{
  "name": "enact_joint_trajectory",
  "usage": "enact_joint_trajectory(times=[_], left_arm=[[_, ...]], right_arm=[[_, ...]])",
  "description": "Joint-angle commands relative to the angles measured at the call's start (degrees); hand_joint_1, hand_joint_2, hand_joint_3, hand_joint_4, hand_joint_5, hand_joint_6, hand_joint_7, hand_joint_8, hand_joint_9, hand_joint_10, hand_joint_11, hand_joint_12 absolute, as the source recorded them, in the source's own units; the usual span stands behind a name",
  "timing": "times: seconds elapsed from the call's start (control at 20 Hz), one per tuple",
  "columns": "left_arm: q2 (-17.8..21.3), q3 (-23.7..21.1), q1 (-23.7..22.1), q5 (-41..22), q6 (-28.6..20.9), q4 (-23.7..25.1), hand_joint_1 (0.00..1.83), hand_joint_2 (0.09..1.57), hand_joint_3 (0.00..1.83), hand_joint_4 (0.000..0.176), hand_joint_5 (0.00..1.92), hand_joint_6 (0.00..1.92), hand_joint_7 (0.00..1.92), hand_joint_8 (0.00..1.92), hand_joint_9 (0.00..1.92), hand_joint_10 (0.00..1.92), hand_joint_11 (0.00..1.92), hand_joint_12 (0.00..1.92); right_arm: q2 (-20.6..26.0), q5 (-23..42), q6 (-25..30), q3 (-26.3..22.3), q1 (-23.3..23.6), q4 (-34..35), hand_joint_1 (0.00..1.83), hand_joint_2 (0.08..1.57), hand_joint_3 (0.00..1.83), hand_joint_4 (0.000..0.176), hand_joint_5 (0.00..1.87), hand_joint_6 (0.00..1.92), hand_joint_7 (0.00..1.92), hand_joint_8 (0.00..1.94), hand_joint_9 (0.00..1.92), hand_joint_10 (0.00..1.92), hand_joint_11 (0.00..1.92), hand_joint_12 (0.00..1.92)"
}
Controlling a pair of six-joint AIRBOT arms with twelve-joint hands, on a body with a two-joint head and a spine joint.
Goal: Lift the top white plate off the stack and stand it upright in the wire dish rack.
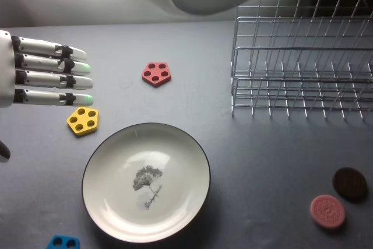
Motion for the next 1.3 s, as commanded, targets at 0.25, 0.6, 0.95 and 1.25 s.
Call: enact_joint_trajectory(times=[0.25,0.6,0.95,1.25], left_arm=[[1.1,0.11,-1.04,-4.21,0.25,-3.96,0.21,0.98,0.0,0.0,0.0,0.0,0.02,0.0,0.02,0.0,0.0,0.21],[1.15,-0.01,-1.04,-4.68,0.27,-3.75,0.24,0.97,0.0,0.0,0.01,0.0,0.04,0.0,0.05,0.01,0.0,0.26],[1.32,0.05,-1.05,-4.72,0.33,-2.88,0.25,0.97,0.0,0.0,0.0,0.0,0.04,0.0,0.05,0.0,0.0,0.27],[1.31,-0.21,-1.09,-5.17,0.36,-2.31,0.24,0.97,0.0,0.0,0.0,0.0,0.03,0.0,0.04,0.0,0.0,0.26]], right_arm=[[1.8,-0.85,6.46,0.18,0.15,6.82,1.49,1.07,0.0,0.0,0.87,1.1,1.06,0.67,1.04,0.79,1.03,1.28],[2.53,-2.25,8.72,0.55,-1.59,8.2,1.49,1.07,0.0,0.0,0.86,1.11,1.05,0.68,1.03,0.83,1.03,1.29],[3.93,-2.42,8.48,-0.13,-3.24,9.93,1.49,1.07,0.0,0.0,0.88,1.09,1.04,0.67,1.05,0.81,1.03,1.28],[4.93,-2.13,8.49,0.37,-4.34,11.13,1.49,1.08,0.0,0.0,0.87,1.12,1.01,0.72,1.02,0.85,1.01,1.32]])
